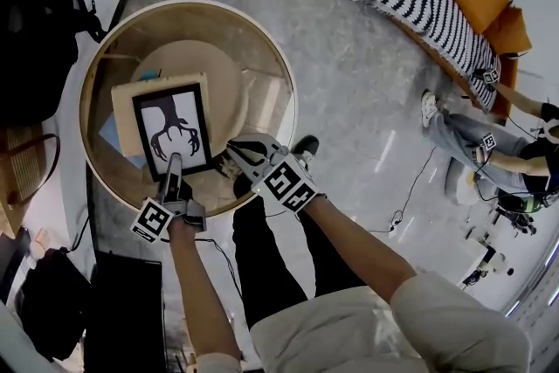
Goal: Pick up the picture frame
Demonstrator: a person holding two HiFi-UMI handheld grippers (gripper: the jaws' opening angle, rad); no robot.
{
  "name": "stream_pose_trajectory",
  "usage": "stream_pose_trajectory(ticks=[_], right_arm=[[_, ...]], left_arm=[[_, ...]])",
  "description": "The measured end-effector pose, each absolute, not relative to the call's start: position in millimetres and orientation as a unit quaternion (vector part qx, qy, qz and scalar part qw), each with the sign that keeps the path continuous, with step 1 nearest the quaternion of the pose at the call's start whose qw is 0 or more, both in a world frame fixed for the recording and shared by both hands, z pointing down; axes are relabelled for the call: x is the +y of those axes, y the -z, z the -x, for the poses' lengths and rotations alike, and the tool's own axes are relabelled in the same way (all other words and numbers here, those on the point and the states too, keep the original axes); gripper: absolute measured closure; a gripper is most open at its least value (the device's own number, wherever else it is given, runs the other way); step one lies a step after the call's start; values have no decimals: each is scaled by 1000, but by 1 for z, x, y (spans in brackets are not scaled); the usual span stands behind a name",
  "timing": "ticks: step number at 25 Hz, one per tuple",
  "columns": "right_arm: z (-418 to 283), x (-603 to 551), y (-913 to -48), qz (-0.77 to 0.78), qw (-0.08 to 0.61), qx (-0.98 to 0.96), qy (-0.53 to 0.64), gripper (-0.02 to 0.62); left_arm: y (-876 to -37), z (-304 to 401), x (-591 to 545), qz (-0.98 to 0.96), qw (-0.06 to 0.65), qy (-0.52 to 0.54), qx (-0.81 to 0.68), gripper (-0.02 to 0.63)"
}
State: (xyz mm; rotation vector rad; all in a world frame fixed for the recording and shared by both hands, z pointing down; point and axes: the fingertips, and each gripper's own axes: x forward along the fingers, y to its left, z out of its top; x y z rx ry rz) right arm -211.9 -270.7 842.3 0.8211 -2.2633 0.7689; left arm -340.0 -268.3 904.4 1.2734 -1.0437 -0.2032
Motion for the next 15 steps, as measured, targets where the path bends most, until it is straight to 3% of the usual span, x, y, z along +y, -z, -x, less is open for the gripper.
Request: stream_pose_trajectory(ticks=[3, 15], right_arm=[[203, -271, -841, -313, 306, -850, -294, 560], [222, -258, -834, -328, 276, -836, -343, 560]], left_arm=[[-908, 350, -263, -595, 644, 32, -479, 430], [-883, 346, -260, -603, 629, 27, -489, 481]])
